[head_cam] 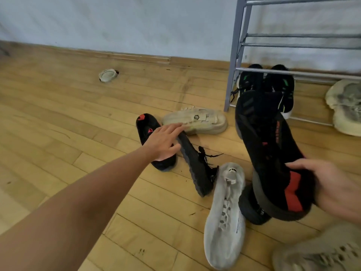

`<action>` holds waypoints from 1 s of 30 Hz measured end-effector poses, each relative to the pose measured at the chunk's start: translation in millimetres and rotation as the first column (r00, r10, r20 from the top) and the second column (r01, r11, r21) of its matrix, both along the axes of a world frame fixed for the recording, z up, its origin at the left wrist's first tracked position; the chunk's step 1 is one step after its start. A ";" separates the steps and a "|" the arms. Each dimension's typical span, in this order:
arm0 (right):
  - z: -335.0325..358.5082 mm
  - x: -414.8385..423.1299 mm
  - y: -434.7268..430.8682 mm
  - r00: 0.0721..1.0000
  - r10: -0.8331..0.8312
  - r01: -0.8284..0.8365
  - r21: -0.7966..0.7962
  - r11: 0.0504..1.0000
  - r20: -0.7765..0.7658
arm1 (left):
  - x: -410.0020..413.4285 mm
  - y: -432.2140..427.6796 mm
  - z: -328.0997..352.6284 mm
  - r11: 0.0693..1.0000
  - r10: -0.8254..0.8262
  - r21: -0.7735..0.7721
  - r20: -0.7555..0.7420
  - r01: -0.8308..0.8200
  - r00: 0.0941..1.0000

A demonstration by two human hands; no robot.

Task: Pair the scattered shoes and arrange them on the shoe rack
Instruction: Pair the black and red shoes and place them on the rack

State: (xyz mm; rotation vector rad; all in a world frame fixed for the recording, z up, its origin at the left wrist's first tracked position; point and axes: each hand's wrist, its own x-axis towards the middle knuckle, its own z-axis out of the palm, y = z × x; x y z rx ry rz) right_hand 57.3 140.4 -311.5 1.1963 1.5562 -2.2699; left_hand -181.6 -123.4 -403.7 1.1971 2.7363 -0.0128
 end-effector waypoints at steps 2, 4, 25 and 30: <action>-1.4 -1.8 -5.1 1.000 0.013 -0.013 0.003 1.000 0.019 | -0.7 -2.8 -3.3 0.996 0.084 -0.007 0.030 -0.083 0.996; -2.4 -2.4 -9.9 0.999 0.017 -0.017 0.013 1.000 0.040 | -0.7 -6.6 -8.4 0.988 0.148 -0.045 0.051 -0.146 0.988; -21.2 -3.2 -3.9 0.993 0.038 -0.042 0.030 0.999 0.110 | 4.3 13.2 -21.7 0.703 -0.222 -0.708 -0.131 0.066 0.966; -27.8 -1.8 1.3 0.992 0.037 -0.042 0.042 0.998 0.120 | 0.3 15.1 -18.1 0.701 -0.300 -0.706 -0.162 0.102 0.940</action>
